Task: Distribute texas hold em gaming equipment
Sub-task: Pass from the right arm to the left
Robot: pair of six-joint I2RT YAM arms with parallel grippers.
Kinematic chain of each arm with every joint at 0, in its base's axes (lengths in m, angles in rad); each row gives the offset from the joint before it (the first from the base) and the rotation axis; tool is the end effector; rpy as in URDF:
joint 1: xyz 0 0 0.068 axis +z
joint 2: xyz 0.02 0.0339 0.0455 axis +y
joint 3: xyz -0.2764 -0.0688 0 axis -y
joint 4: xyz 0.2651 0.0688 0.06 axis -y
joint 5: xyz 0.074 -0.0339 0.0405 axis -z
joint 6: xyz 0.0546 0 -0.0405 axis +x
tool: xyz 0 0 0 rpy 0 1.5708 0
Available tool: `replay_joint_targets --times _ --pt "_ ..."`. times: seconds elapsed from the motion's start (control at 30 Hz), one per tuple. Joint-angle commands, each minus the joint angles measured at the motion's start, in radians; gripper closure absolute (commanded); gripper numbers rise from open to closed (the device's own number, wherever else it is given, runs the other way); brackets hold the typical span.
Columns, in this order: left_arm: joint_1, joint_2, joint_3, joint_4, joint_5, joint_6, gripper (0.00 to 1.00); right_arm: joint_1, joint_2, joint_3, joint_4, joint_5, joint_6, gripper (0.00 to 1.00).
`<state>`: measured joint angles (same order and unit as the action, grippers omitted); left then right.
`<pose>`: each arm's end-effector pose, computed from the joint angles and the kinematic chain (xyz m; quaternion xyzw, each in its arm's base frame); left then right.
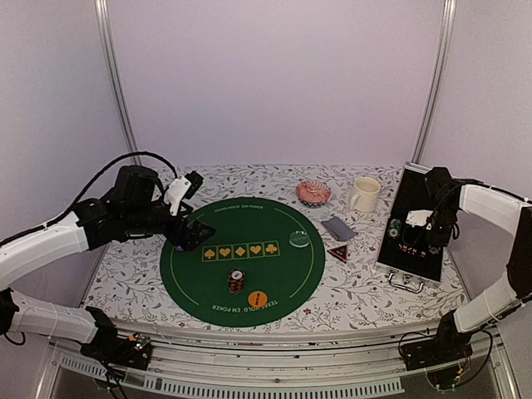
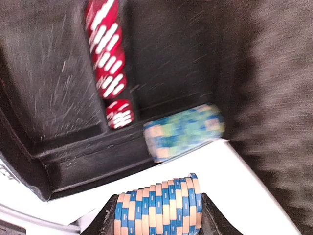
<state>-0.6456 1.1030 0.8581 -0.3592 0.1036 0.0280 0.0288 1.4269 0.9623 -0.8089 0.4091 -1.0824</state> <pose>0.2144 -0.1686 0.2813 0.3149 0.8266 -0.1847 0.4282 0.2811 -0.0136 0.2033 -0.4852 0.8386 -0.2466 0.0244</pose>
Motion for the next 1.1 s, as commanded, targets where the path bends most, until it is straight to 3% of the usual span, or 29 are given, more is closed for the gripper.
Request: replay_joint_targets --times 0.0,0.1,0.23,0.4,0.53,0.67,0.87,1.07 --pt "0.015 -0.041 -0.021 0.046 0.039 0.022 0.02 0.113 -0.062 0.184 -0.004 -0.039 0.139 0.98" --pt "0.016 -0.064 -0.035 0.074 0.057 0.032 0.02 0.222 -0.054 0.344 -0.040 -0.156 0.301 0.98" --pt "0.015 -0.094 -0.060 0.118 0.071 0.046 0.02 0.343 -0.009 0.547 -0.046 -0.423 0.600 0.98" --pt "0.014 -0.099 -0.068 0.152 0.089 0.051 0.05 0.472 -0.012 0.548 0.205 -0.752 1.027 0.98" --pt "0.009 -0.083 -0.029 0.143 0.113 0.070 0.08 0.540 0.026 0.492 0.442 -0.920 1.368 0.98" --pt "-0.017 -0.055 0.025 0.122 0.110 0.109 0.08 0.610 0.102 0.522 0.468 -0.948 1.521 0.98" --pt "-0.131 0.050 0.139 0.068 0.063 0.176 0.03 0.705 0.184 0.437 0.673 -1.061 1.753 0.98" --pt "-0.236 0.159 0.220 0.014 0.010 0.239 0.02 0.784 0.305 0.496 0.644 -1.057 1.750 0.98"
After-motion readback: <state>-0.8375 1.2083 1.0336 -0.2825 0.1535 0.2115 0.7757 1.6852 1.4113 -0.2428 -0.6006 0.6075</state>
